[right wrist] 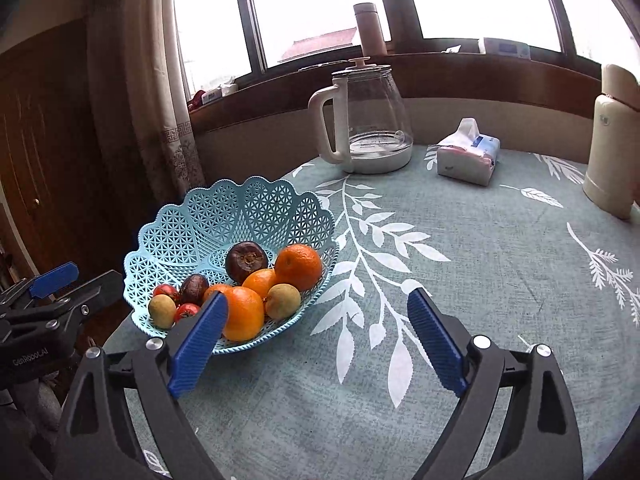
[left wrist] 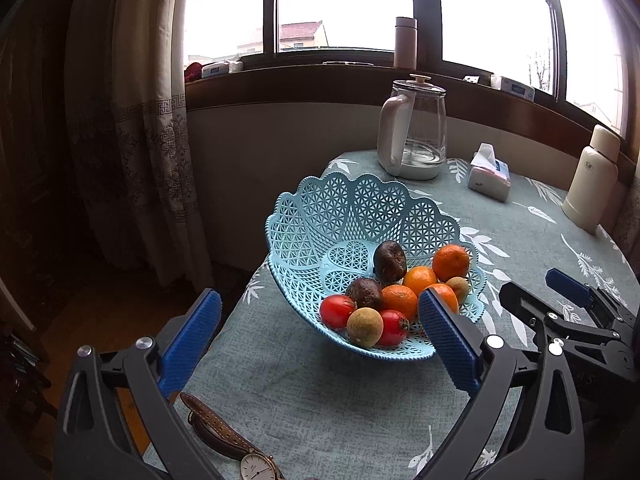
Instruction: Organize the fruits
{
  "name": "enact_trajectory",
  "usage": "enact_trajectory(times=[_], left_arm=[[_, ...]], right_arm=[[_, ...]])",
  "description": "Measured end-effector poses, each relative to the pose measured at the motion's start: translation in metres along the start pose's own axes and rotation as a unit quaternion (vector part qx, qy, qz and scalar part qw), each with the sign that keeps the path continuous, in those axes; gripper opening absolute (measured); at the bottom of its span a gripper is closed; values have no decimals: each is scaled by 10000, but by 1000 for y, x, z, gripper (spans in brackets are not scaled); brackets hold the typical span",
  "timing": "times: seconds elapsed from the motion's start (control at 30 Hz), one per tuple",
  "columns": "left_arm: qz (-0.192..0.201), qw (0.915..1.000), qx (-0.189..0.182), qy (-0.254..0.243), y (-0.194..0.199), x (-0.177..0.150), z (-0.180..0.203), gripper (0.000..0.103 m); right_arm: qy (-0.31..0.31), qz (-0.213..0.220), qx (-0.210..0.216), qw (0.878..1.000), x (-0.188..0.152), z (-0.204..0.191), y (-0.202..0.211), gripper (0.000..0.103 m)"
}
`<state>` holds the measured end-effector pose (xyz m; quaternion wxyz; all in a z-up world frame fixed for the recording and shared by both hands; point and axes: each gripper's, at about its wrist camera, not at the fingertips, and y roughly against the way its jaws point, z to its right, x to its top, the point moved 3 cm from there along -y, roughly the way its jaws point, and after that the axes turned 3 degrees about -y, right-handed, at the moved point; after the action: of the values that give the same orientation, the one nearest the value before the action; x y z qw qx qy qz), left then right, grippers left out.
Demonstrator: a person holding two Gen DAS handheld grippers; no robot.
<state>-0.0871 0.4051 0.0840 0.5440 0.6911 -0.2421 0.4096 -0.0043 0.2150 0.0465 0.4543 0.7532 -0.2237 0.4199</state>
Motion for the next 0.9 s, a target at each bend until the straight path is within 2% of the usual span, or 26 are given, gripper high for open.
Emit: enact_trajectory(times=[0.3,0.6,0.9], left_arm=[[76,9997,180,-135,3,0,3,100],[148,9988,329,-328,5,1,7,100],[134,9984,371,-403,3,-1,10,100]], right_arm=[[130,204,-144,9996,1,-3,6,98],[585,306,-756,9950,-1,-10,8,98],[531,153,-521,9971,-3,-11,5,98]])
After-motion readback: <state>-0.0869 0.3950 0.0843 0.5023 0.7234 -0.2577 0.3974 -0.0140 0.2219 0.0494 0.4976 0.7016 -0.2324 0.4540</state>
